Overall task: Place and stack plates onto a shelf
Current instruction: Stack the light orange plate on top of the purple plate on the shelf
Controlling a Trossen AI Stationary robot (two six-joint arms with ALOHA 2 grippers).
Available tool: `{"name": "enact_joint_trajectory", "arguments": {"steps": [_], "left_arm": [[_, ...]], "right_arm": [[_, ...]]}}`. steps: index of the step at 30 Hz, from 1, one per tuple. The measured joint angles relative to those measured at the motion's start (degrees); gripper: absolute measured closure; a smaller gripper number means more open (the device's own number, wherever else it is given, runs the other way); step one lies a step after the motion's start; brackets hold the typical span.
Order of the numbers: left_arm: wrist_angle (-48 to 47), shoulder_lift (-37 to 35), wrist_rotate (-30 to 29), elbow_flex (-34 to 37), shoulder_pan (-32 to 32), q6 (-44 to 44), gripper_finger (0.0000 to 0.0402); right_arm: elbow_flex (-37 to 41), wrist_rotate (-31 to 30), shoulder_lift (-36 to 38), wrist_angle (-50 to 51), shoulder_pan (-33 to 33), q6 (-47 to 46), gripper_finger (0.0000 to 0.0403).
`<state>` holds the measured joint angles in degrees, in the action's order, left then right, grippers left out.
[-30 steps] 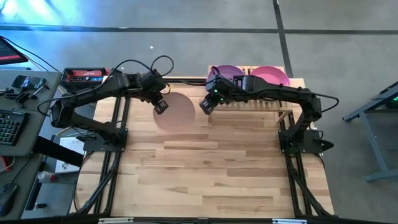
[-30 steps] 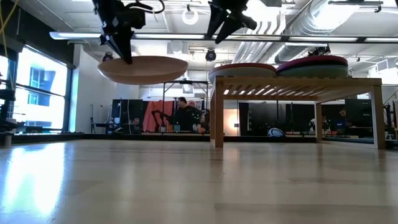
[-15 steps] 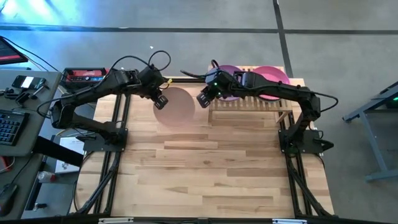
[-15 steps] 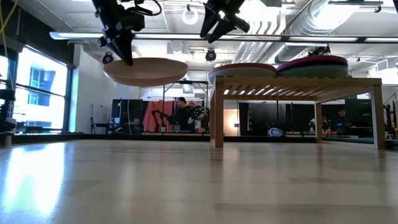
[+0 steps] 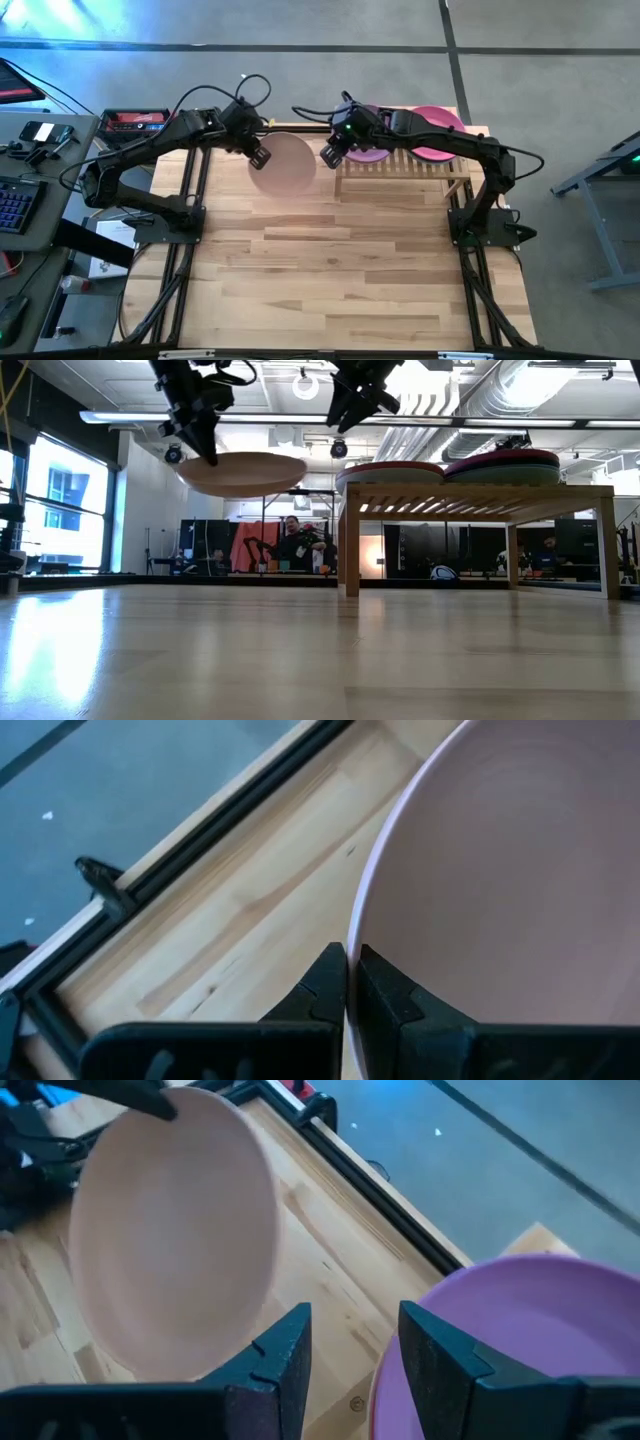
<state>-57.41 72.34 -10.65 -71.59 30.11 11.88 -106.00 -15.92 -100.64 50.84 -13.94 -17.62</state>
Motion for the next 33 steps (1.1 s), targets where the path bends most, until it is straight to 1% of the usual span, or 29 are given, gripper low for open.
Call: {"name": "enact_joint_trajectory", "arguments": {"steps": [8,17,21,25,33], "left_arm": [[4.79,0.00,1.52,0.00,0.00,0.05,0.0401],[4.66,0.00,1.52,0.02,-0.02,0.21,0.0401],[4.64,0.00,1.57,0.02,-0.06,1.55,0.0401],[4.61,0.00,3.41,0.02,-0.07,1.61,0.0401],[4.55,0.00,3.68,0.02,-0.07,2.52,0.0401]], "right_arm": [[0.00,0.37,-0.90,-1.55,-0.08,1.65,0.0274],[0.00,1.16,-0.92,-1.85,-0.08,2.48,0.0274],[0.00,1.18,-1.05,-2.31,-0.18,0.95,0.0274],[0.00,2.01,-1.06,-2.31,-0.32,-0.33,0.0274],[0.00,2.80,-1.49,-4.14,-0.30,-0.47,0.0274]]}}
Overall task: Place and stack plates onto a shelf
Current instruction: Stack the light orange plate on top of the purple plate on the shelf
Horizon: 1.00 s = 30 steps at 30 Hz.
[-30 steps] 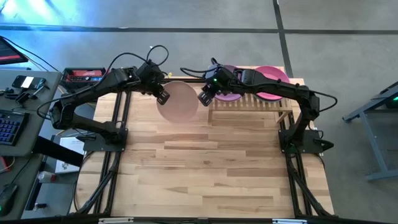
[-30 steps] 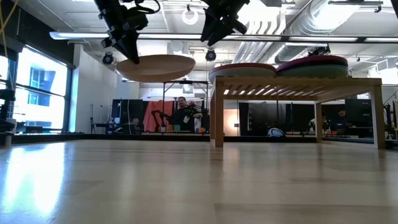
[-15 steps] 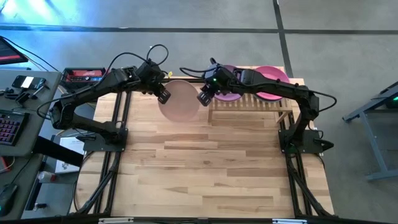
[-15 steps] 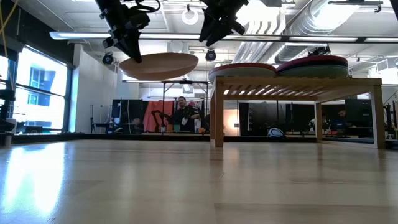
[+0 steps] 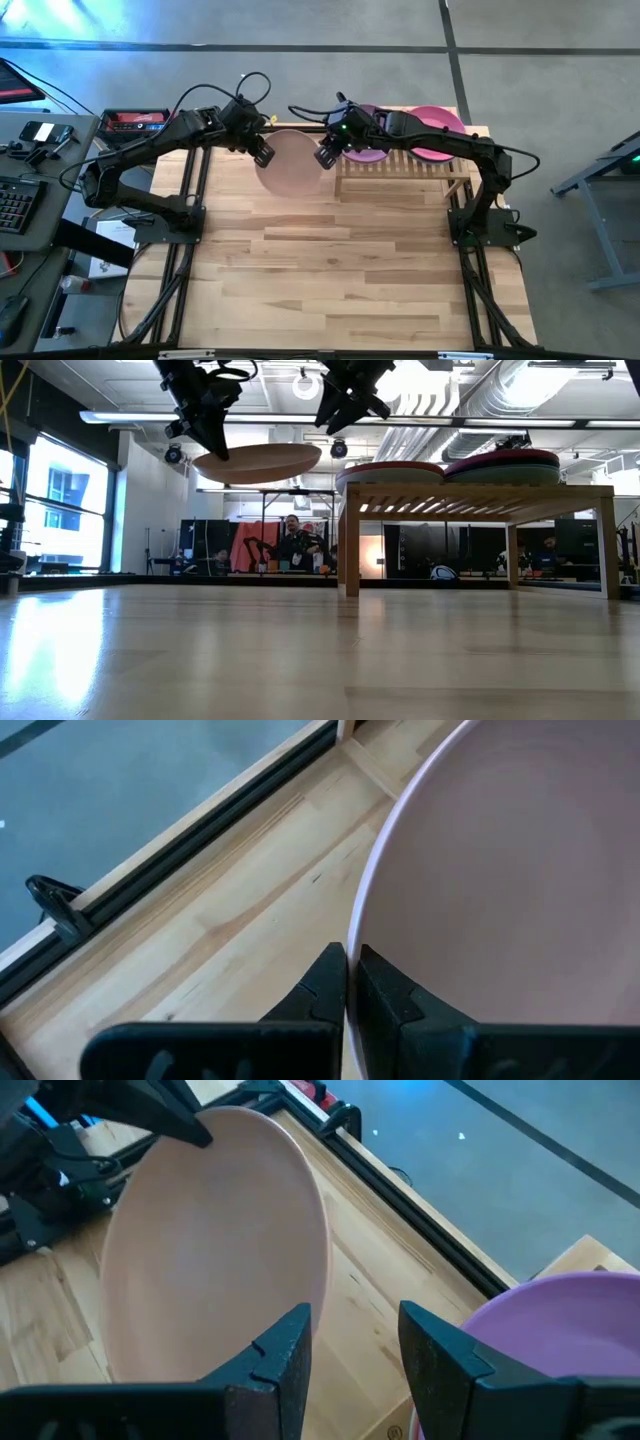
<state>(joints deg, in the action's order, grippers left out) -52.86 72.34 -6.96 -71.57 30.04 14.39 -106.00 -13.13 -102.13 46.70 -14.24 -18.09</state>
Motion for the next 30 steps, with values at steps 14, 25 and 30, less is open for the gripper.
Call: {"name": "enact_joint_trajectory", "arguments": {"steps": [14,25,30], "left_arm": [[-0.22,0.00,1.02,0.00,-0.07,1.48,0.0401],[0.07,0.00,1.92,0.00,-0.09,2.03,0.0401],[0.07,0.00,1.93,0.00,-0.11,2.84,0.0401]], "right_arm": [[0.00,2.36,-0.69,0.59,0.13,-1.59,0.0274],[0.00,2.62,-0.88,2.64,0.13,-2.89,0.0274],[0.00,2.72,-0.88,2.82,0.13,-2.89,0.0274]]}}
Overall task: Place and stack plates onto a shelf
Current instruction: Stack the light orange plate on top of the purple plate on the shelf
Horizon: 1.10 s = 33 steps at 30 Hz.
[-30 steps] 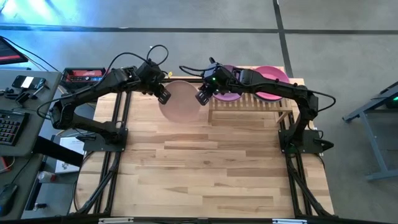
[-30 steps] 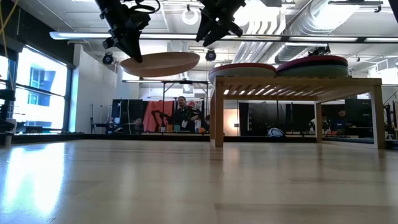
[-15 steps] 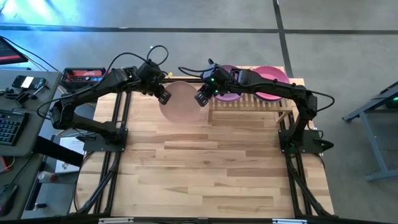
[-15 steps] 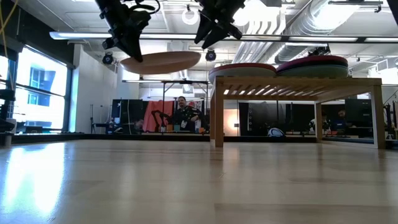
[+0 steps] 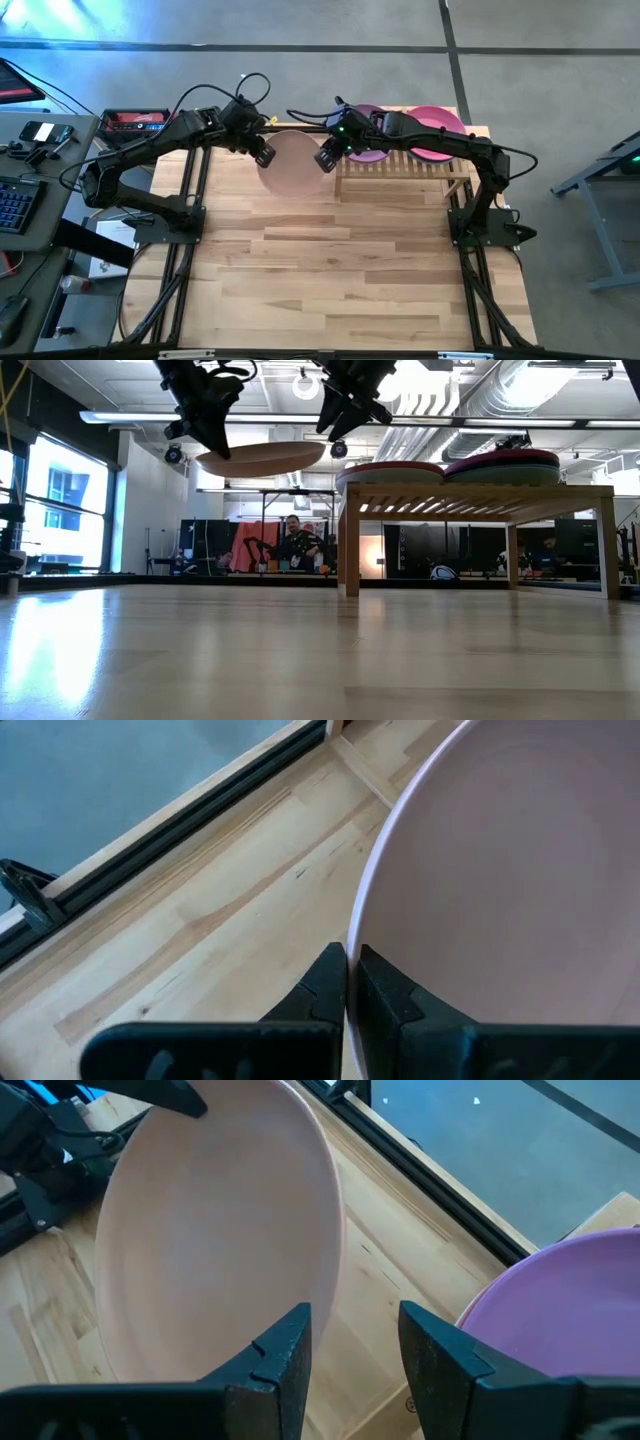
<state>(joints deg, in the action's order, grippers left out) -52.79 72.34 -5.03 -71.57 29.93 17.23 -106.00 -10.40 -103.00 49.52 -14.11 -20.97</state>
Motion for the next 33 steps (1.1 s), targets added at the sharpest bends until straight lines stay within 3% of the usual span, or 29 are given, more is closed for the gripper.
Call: {"name": "enact_joint_trajectory", "arguments": {"steps": [18,22,27,33], "left_arm": [[5.17,0.00,2.10,0.04,-2.37,0.66,0.0401],[7.21,0.00,1.94,0.04,-2.73,0.64,0.0401],[7.87,0.00,1.81,0.04,-3.04,0.32,0.0400],[7.73,-0.02,2.14,0.04,-3.05,-0.71,0.0387]], "right_arm": [[0.00,0.58,0.02,0.30,0.00,-3.23,0.0278],[0.00,1.84,0.02,1.66,0.00,-4.70,0.0313],[0.00,2.10,0.00,2.12,0.00,-6.02,0.0388],[0.00,2.64,-0.04,2.24,0.01,-7.62,0.0395]]}}
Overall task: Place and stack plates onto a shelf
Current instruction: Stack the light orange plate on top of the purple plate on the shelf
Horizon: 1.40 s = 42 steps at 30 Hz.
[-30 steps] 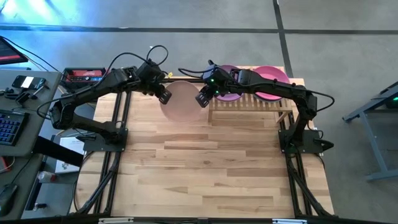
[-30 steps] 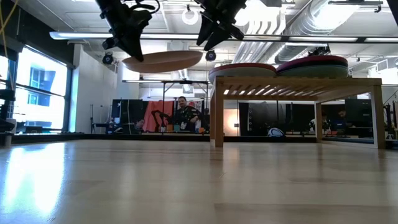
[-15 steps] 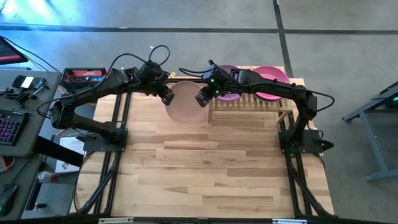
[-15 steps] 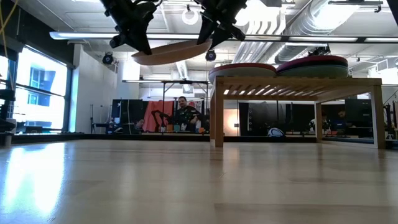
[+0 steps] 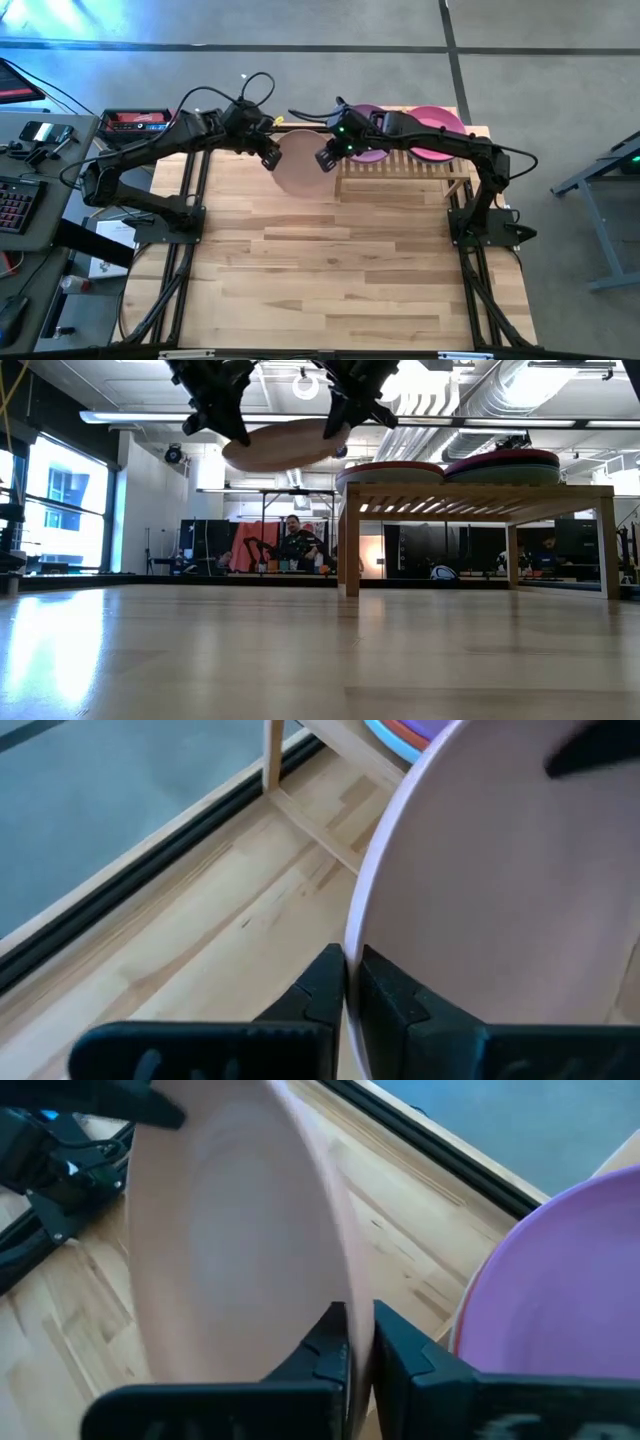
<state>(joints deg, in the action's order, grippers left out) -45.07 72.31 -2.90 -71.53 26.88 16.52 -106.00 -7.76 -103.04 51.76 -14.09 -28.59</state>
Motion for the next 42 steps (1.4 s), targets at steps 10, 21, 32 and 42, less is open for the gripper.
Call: {"name": "enact_joint_trajectory", "arguments": {"steps": [10,21,32,42], "left_arm": [[0.30,0.00,3.33,0.00,0.04,-3.66,0.0336],[2.63,-0.41,4.20,-0.02,0.68,-1.77,0.0294],[6.05,-2.99,4.18,-0.09,2.90,-1.75,0.0293],[5.84,-2.99,4.20,-0.09,2.75,-3.13,0.0293]], "right_arm": [[0.00,0.76,-0.06,1.96,0.09,-1.44,0.0400],[0.00,0.40,1.75,8.68,-0.34,-1.39,0.0402],[0.00,-0.04,8.60,12.30,-7.29,2.96,0.0403],[-0.02,11.48,12.52,12.31,-25.61,11.37,0.0402]]}}
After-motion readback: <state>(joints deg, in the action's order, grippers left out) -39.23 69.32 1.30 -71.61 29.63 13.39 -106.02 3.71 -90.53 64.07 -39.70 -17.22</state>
